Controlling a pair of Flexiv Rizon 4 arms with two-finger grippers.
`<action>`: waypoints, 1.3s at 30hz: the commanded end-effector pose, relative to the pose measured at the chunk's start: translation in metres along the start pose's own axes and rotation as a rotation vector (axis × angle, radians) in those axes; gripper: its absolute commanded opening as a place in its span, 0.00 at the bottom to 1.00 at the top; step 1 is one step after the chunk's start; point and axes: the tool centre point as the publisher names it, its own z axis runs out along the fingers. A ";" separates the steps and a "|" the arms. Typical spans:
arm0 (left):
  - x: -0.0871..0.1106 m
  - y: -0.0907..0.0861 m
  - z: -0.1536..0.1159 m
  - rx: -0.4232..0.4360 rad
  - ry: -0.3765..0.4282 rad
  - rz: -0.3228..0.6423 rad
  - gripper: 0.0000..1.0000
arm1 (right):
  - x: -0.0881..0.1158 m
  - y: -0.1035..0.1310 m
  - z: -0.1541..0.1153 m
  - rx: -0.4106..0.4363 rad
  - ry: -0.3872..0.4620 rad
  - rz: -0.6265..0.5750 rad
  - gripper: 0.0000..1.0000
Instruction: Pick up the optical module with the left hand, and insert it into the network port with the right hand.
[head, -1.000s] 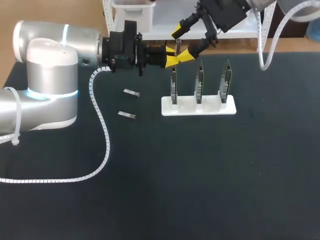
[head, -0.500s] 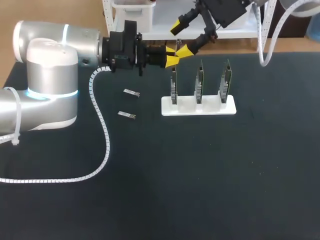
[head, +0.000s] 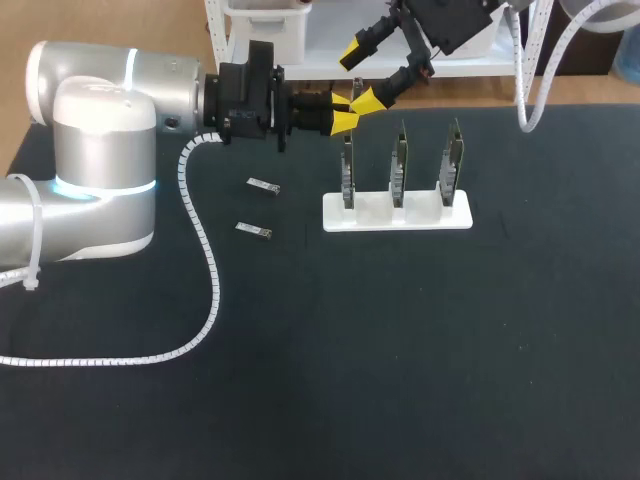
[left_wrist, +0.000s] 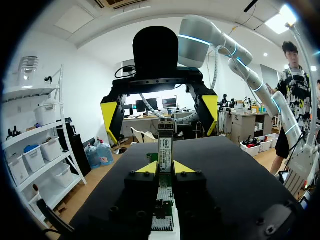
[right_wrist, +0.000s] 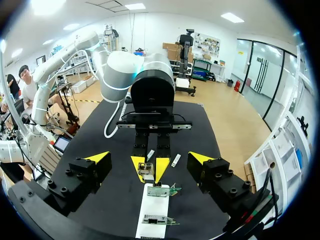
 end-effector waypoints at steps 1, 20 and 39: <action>0.001 0.000 0.000 0.000 -0.001 0.002 0.00 | 0.000 0.000 0.000 0.000 -0.001 -0.001 1.00; 0.001 0.000 0.000 0.000 -0.001 0.002 0.00 | 0.000 0.000 0.000 0.000 -0.001 -0.001 0.00; 0.001 0.000 0.000 0.000 -0.001 0.002 1.00 | 0.000 0.000 0.000 0.000 -0.001 -0.001 0.00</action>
